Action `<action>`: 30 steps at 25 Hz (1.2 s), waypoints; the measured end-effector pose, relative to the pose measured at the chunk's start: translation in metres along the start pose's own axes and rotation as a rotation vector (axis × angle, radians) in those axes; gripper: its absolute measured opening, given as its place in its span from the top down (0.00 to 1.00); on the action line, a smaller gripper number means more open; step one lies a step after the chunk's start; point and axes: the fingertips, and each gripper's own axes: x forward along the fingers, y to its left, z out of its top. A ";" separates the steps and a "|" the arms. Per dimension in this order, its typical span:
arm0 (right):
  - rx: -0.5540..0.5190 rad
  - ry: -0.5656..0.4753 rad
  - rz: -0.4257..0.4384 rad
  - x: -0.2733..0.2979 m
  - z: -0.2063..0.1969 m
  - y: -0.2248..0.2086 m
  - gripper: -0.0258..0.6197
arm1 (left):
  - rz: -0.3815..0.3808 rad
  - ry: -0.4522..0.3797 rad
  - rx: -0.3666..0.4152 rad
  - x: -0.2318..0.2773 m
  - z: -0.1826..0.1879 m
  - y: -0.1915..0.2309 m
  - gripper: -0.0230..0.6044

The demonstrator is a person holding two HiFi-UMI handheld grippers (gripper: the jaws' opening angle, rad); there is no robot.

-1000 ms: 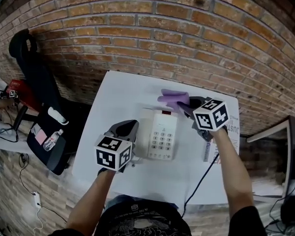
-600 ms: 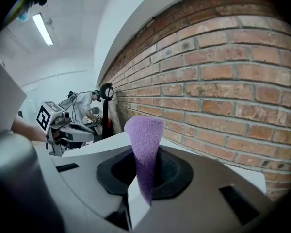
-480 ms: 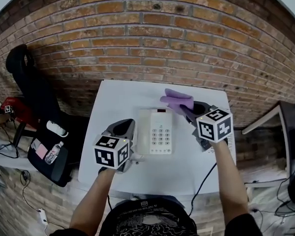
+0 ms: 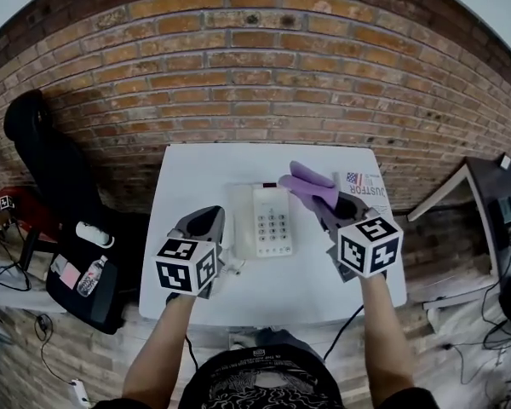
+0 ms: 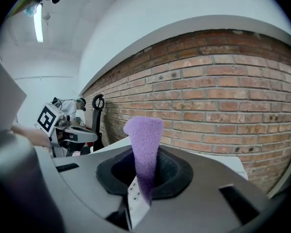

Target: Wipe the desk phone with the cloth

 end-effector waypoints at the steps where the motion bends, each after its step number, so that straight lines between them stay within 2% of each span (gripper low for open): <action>1: 0.007 -0.008 -0.012 -0.006 -0.001 0.003 0.88 | -0.002 0.000 0.001 -0.003 -0.001 -0.001 0.95; 9: 0.032 -0.043 -0.083 -0.040 -0.014 0.026 0.89 | 0.001 0.000 0.032 -0.031 -0.011 -0.010 0.95; 18: 0.045 -0.046 -0.068 -0.050 -0.024 0.047 0.89 | 0.027 -0.008 0.012 -0.058 -0.021 -0.007 0.95; 30: 0.037 -0.064 -0.050 -0.055 -0.020 0.052 0.89 | 0.025 -0.005 0.019 -0.064 -0.024 -0.013 0.95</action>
